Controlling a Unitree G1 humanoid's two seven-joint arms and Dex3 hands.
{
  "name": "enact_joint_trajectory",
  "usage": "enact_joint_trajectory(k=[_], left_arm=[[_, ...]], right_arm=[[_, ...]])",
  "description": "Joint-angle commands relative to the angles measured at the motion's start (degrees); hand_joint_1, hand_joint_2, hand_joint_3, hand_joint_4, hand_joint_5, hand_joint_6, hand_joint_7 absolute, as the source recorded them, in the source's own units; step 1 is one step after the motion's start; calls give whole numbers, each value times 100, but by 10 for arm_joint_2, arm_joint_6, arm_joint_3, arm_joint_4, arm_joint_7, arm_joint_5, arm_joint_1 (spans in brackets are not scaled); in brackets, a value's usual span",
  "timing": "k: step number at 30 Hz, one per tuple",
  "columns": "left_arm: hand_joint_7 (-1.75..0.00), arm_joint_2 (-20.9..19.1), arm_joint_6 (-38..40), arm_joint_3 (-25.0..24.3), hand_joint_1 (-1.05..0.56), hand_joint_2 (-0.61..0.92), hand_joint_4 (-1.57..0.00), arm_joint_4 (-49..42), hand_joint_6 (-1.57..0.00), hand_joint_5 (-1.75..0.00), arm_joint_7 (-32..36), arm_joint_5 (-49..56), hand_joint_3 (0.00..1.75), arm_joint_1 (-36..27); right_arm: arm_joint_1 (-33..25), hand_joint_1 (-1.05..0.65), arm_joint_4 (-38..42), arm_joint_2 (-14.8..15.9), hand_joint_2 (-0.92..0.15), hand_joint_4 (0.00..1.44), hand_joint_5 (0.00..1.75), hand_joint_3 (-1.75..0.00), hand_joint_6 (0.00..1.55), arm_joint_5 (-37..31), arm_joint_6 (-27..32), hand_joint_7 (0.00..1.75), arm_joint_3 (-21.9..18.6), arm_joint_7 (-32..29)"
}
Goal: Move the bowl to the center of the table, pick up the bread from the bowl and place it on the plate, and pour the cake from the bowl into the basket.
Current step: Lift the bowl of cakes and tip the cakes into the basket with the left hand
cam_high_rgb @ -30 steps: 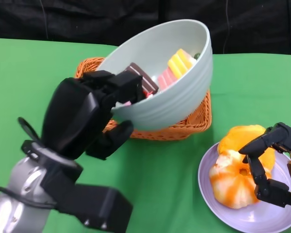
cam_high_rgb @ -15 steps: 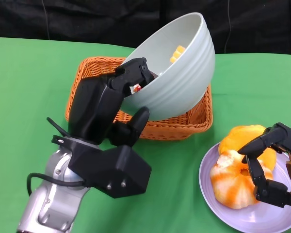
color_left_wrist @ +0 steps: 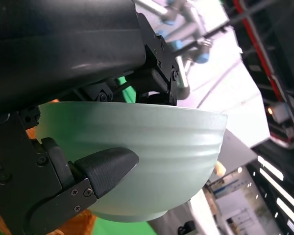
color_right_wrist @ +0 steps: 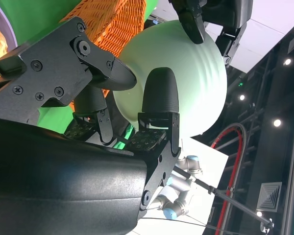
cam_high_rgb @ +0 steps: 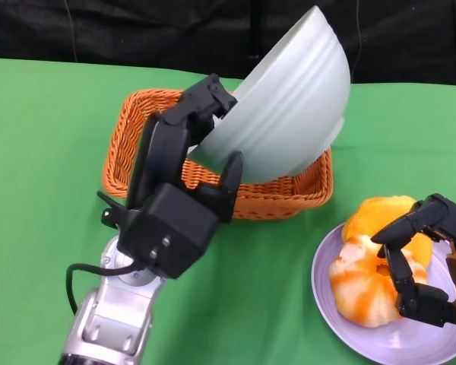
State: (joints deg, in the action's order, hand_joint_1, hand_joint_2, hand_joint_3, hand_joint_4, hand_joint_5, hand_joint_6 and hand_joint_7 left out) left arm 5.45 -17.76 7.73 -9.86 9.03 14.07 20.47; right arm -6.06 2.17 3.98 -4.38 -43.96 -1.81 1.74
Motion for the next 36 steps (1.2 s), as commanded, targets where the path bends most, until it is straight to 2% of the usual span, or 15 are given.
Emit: enact_joint_trajectory(k=[1,13,21,36], left_arm=[[-175,19,22,-9,-13,20,-104,22,-89,-175,0,-30,175,5],[-175,82,133,-38,-15,23,-105,68,-90,-175,-33,-176,175,-11],[-175,99,174,-53,-16,23,-105,82,-89,-175,-38,-239,175,-13],[-175,126,258,-102,-22,25,-109,92,-90,-175,-48,-426,175,-8]], right_arm=[[-1,-13,3,2,-43,72,151,-117,70,8,1,125,-1,0],[-1,-12,7,2,-39,74,149,-123,72,7,-2,125,0,2],[-3,-11,4,1,-39,74,149,-123,72,3,1,125,1,1],[-6,-10,0,3,-41,73,149,-119,71,8,7,124,4,6]])
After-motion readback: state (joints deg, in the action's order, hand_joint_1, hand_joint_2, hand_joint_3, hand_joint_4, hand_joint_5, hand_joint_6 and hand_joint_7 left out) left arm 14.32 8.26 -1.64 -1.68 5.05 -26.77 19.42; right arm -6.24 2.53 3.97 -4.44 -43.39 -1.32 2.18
